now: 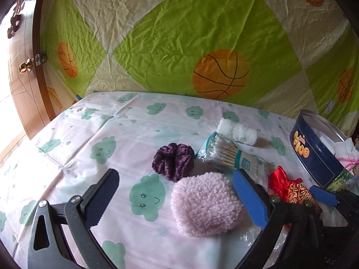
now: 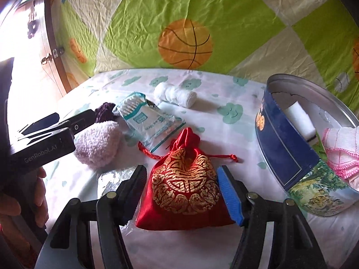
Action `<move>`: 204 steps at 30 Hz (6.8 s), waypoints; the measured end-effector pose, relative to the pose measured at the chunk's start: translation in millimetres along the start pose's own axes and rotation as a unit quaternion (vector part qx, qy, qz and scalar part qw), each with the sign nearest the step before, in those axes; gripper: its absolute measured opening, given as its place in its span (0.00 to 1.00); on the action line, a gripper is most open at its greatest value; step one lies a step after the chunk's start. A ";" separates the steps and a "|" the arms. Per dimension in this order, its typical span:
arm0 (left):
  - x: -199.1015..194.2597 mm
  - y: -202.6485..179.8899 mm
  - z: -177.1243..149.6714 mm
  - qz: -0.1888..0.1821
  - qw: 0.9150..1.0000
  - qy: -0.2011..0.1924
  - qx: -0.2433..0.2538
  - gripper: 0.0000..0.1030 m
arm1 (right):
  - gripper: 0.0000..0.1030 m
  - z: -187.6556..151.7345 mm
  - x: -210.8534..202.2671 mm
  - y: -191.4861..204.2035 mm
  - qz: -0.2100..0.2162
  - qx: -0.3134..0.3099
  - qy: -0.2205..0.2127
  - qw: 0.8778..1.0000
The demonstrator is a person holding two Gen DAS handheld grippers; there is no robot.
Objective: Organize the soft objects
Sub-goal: 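Grasp the pink fluffy puff with the left tool while the right tool grasps the red pouch, then carry the pink puff with the left tool and red pouch with the right tool over the tin, then open both tools to drop the pink puff and red pouch into the tin, then move both open tools from the tin back toward the remaining bed items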
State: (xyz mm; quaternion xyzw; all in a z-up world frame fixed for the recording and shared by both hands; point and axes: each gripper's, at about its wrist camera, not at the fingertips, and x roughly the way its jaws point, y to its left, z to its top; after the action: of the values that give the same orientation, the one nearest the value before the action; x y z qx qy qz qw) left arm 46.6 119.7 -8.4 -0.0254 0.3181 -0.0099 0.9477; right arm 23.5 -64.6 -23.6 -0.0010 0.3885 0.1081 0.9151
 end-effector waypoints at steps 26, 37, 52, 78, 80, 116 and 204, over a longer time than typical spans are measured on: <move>25.4 -13.2 -7.8 -0.069 0.993 0.092 0.014 0.24 | 0.21 -11.1 -68.7 -10.3 0.074 0.038 -0.185 0.979; -9.3 -0.6 0.9 -0.102 0.994 -0.018 -0.022 0.16 | 0.22 -15.5 -85.8 -19.9 0.028 0.046 -0.237 0.970; -43.7 -28.3 0.4 -0.114 0.987 -0.112 0.005 0.17 | 0.22 -20.4 -117.2 -29.4 -0.055 -0.005 -0.321 0.946; -57.4 -156.4 9.2 -0.160 0.980 -0.108 0.050 0.17 | 0.22 -30.4 -146.4 -128.2 -0.115 0.052 -0.334 0.934; -57.7 -167.2 10.6 -0.165 0.979 -0.107 0.053 0.17 | 0.22 -30.5 -147.6 -136.4 -0.118 0.058 -0.333 0.934; -21.7 -301.9 15.1 -0.198 0.974 -0.062 0.090 0.17 | 0.22 -18.8 -125.6 -246.5 -0.196 0.112 -0.283 0.932; -44.7 -227.5 -18.6 -0.065 0.989 -0.086 0.096 1.00 | 0.74 -69.0 -173.8 -206.2 -0.244 0.201 -0.341 0.885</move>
State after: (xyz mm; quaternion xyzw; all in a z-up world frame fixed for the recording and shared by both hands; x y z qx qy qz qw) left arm -0.9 -106.7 16.2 0.0447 0.2305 -0.0998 0.9669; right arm -101.9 -306.1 35.0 0.1246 0.0533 -0.2056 0.9692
